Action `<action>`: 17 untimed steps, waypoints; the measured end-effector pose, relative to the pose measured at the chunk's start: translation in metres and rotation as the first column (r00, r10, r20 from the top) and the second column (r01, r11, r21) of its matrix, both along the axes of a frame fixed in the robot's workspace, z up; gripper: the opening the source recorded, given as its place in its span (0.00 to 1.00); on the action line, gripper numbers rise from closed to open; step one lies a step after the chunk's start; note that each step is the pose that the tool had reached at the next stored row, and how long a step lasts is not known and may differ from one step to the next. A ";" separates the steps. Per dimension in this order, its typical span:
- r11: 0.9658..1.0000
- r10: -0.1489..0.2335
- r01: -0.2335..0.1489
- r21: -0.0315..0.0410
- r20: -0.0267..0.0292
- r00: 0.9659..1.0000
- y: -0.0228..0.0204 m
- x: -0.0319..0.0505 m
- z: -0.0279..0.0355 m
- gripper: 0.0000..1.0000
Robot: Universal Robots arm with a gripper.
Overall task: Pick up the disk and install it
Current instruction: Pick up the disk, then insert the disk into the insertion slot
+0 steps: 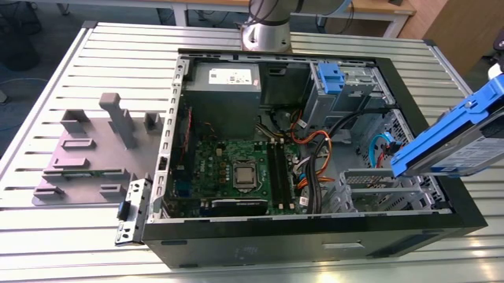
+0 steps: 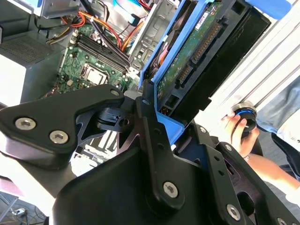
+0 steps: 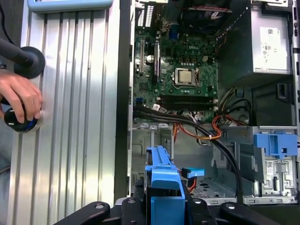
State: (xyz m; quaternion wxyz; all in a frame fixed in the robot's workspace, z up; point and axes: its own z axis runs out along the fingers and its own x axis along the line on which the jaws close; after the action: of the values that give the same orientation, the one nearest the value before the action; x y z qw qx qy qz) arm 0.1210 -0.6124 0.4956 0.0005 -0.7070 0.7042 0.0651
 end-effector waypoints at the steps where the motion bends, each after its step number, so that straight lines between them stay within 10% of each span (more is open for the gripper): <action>1: 1.000 0.000 0.000 0.000 0.000 1.000 0.0000 -0.0004 -0.0003 0.37; 17: 1.000 -0.001 0.001 0.006 0.000 1.000 -0.0001 -0.0054 -0.0042 0.37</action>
State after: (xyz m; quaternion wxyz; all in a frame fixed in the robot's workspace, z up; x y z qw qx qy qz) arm 0.1155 -0.6125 0.4915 0.0027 -0.7066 0.7044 0.0672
